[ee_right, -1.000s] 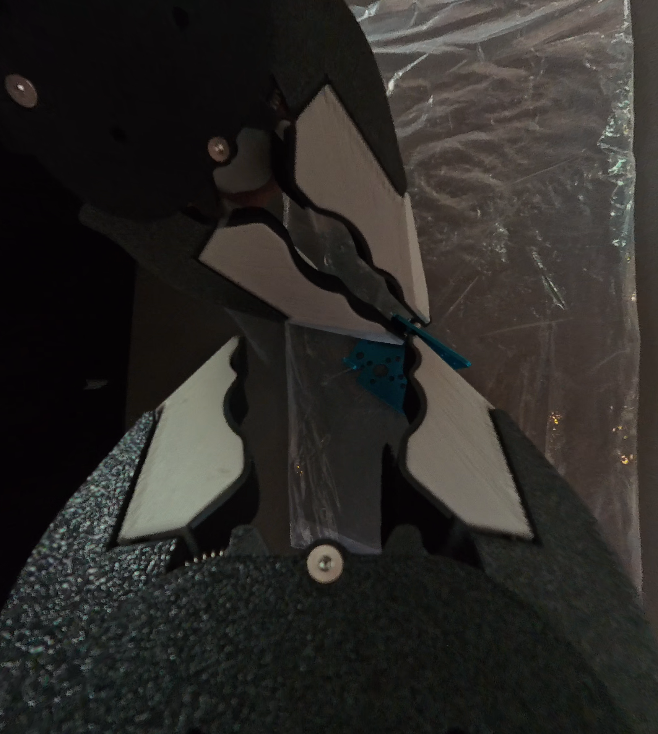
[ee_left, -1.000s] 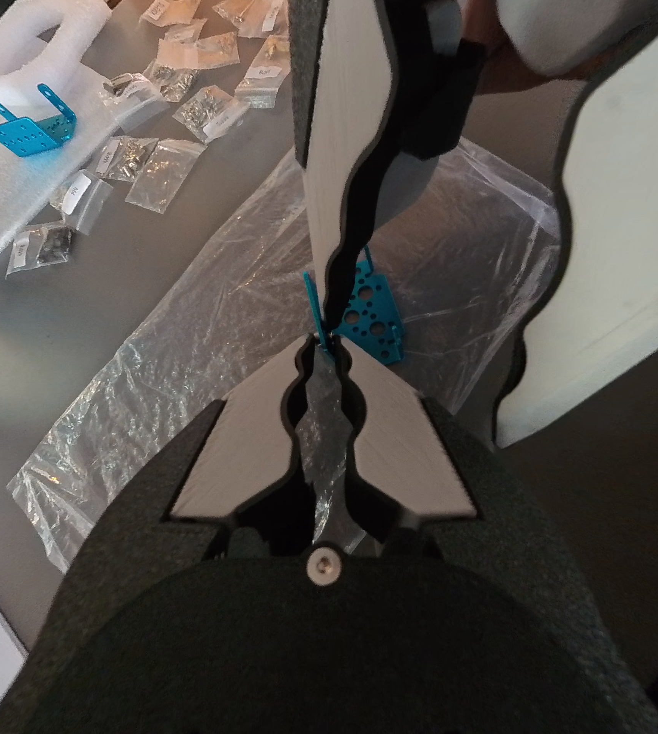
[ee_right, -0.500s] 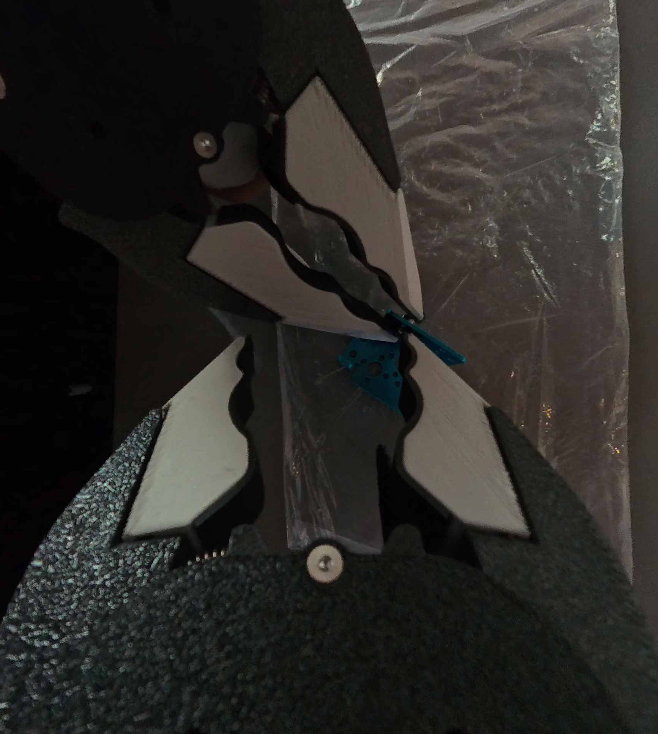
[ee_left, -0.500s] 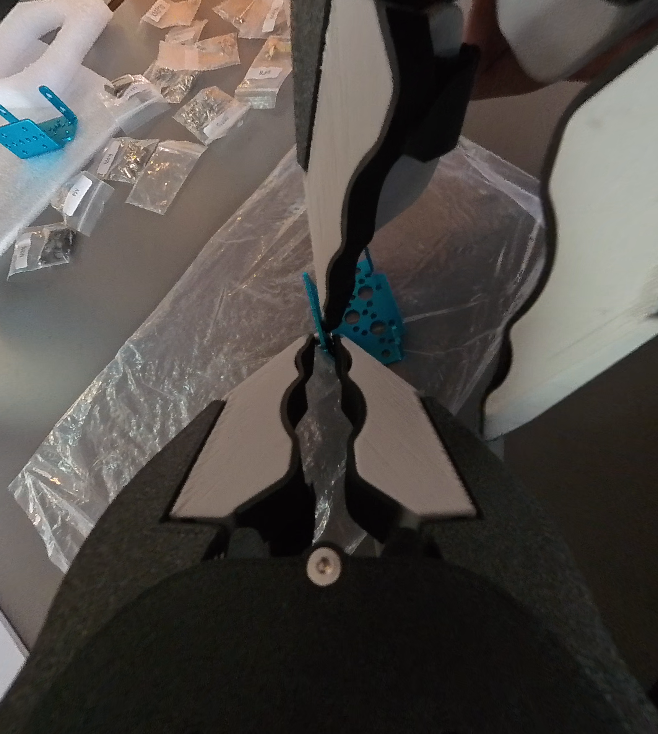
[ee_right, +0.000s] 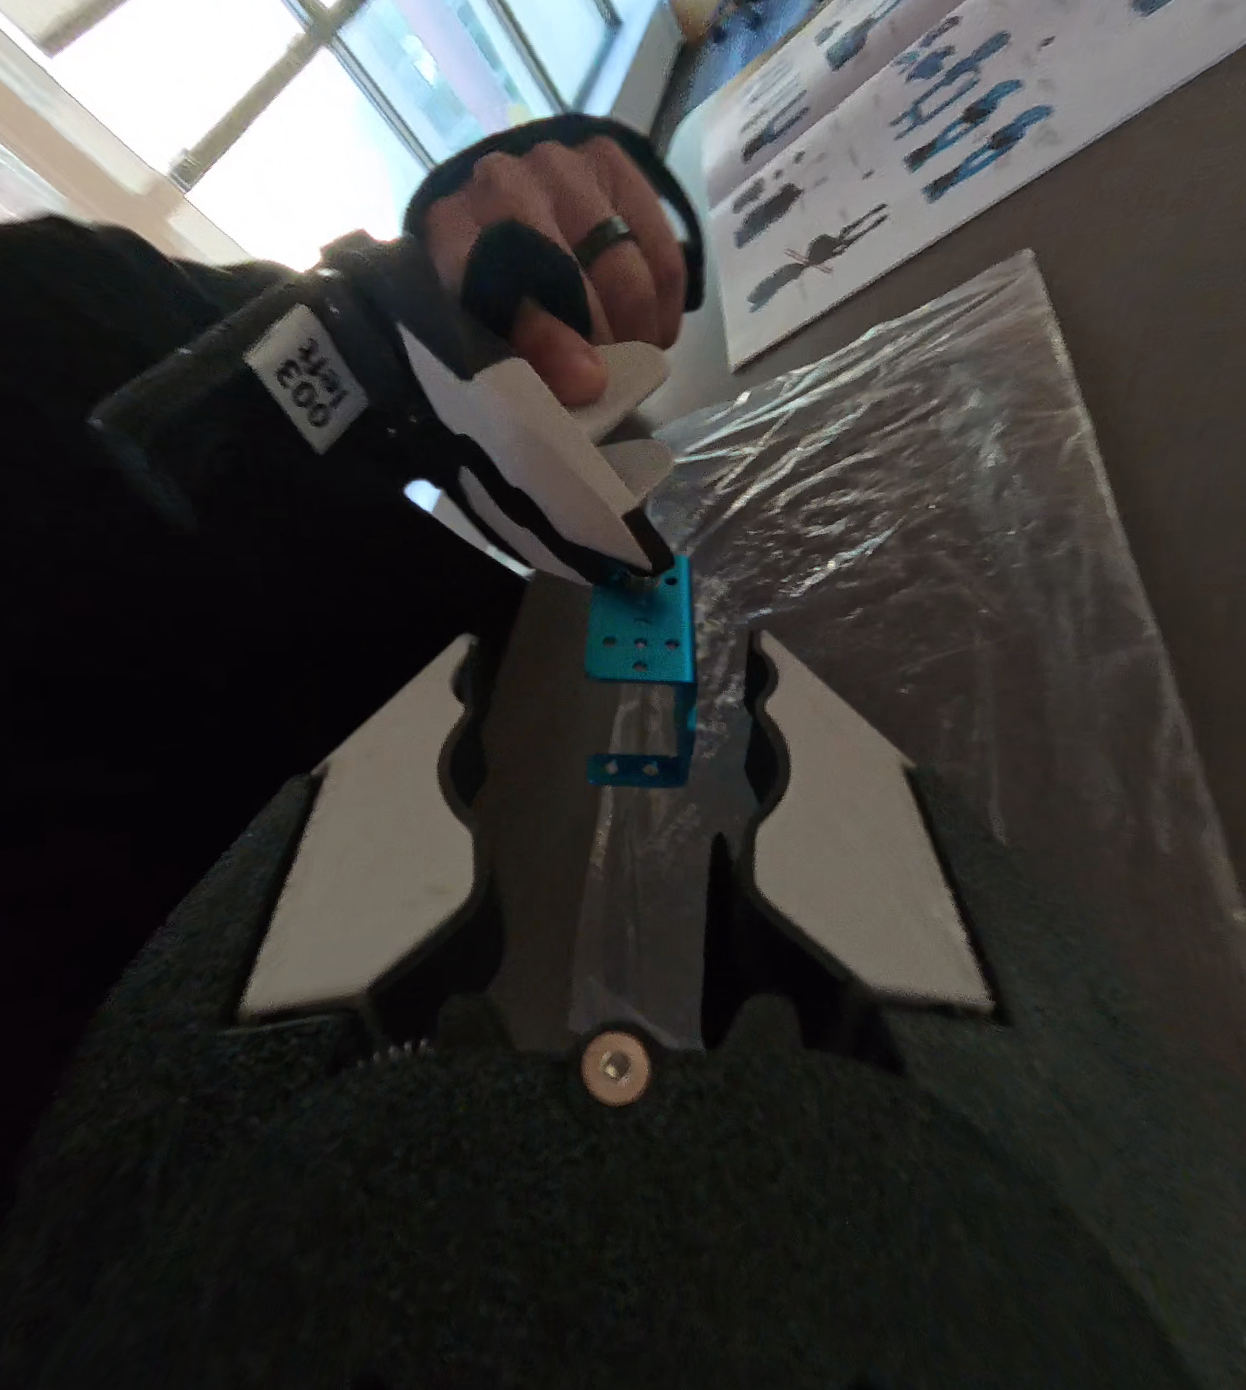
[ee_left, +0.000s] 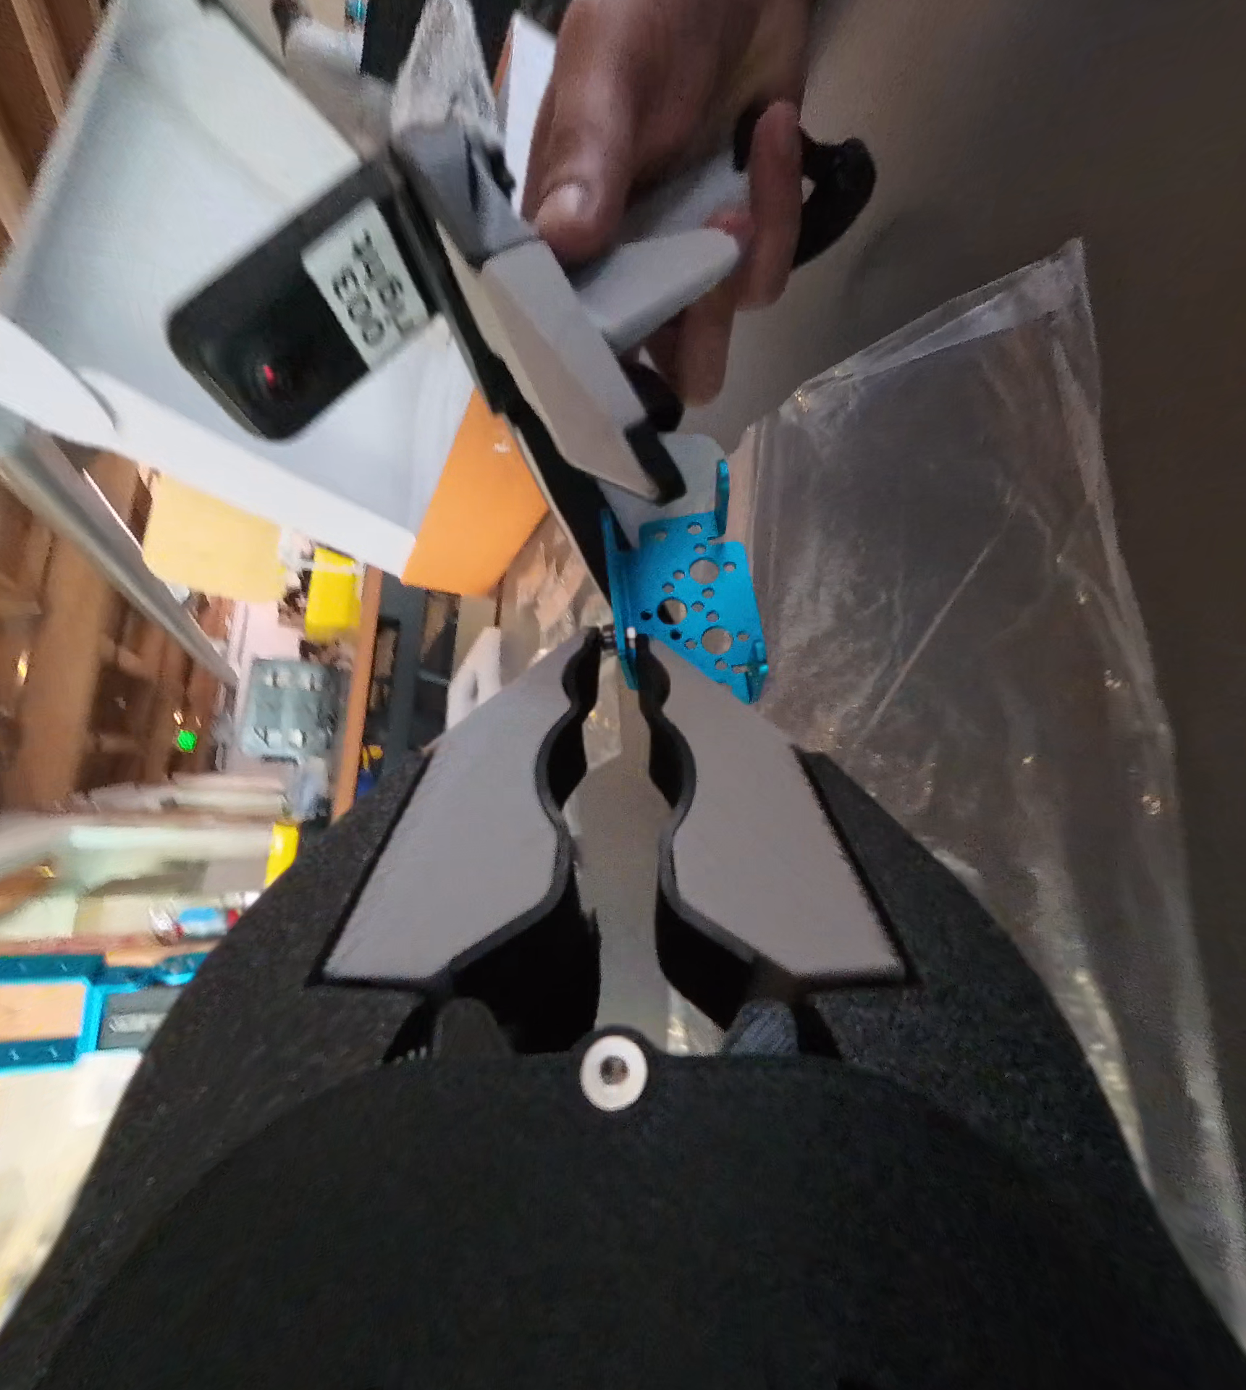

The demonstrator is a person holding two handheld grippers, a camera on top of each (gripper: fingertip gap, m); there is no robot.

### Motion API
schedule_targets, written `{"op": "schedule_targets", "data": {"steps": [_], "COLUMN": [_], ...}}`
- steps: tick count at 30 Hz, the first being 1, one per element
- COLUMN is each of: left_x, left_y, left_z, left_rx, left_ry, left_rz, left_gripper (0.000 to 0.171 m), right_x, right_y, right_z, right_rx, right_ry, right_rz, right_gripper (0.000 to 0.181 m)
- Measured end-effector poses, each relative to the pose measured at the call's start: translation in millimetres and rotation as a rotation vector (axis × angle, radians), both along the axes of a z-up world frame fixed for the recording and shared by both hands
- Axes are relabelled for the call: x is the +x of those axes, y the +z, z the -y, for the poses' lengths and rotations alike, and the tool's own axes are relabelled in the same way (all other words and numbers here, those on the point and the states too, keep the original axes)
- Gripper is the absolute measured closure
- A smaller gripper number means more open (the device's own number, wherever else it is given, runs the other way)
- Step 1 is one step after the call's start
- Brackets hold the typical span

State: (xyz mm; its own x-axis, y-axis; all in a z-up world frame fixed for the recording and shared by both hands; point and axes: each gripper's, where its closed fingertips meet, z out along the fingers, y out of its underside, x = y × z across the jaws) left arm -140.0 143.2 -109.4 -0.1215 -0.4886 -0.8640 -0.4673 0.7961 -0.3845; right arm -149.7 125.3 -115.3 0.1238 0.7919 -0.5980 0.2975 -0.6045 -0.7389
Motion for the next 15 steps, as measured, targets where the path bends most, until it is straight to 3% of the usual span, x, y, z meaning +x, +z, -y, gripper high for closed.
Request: {"op": "schedule_targets", "data": {"steps": [4, 7, 9, 12, 15], "left_x": [2.2, 2.9, 3.2, -2.6, -6.6], "left_y": [0.8, 2.7, 3.3, 3.2, 4.5], "left_z": [-0.4, -8.6, -15.4, -28.2, -29.4], "left_rx": [0.064, -0.003, -0.147, -0.42, -0.844], "left_ry": [-0.125, -0.114, -0.073, -0.009, -0.007], "left_rz": [-0.025, -0.005, 0.035, 0.082, 0.134], "left_gripper": [0.162, 0.162, 0.162, 0.146, 0.131], "right_x": [1.4, 4.1, 6.4, 13.5, 15.4], "right_y": [1.8, 4.9, 9.0, 15.5, 27.1], "right_z": [-4.4, -15.1, -24.9, -36.6, -40.9], "right_rx": [-0.034, -0.071, -0.075, -0.045, 0.007], "right_ry": [-0.008, -0.062, -0.105, -0.168, -0.201], "right_rz": [-0.049, -0.109, -0.148, -0.188, -0.252], "right_gripper": [0.149, 0.155, 0.156, 0.156, 0.156]}}
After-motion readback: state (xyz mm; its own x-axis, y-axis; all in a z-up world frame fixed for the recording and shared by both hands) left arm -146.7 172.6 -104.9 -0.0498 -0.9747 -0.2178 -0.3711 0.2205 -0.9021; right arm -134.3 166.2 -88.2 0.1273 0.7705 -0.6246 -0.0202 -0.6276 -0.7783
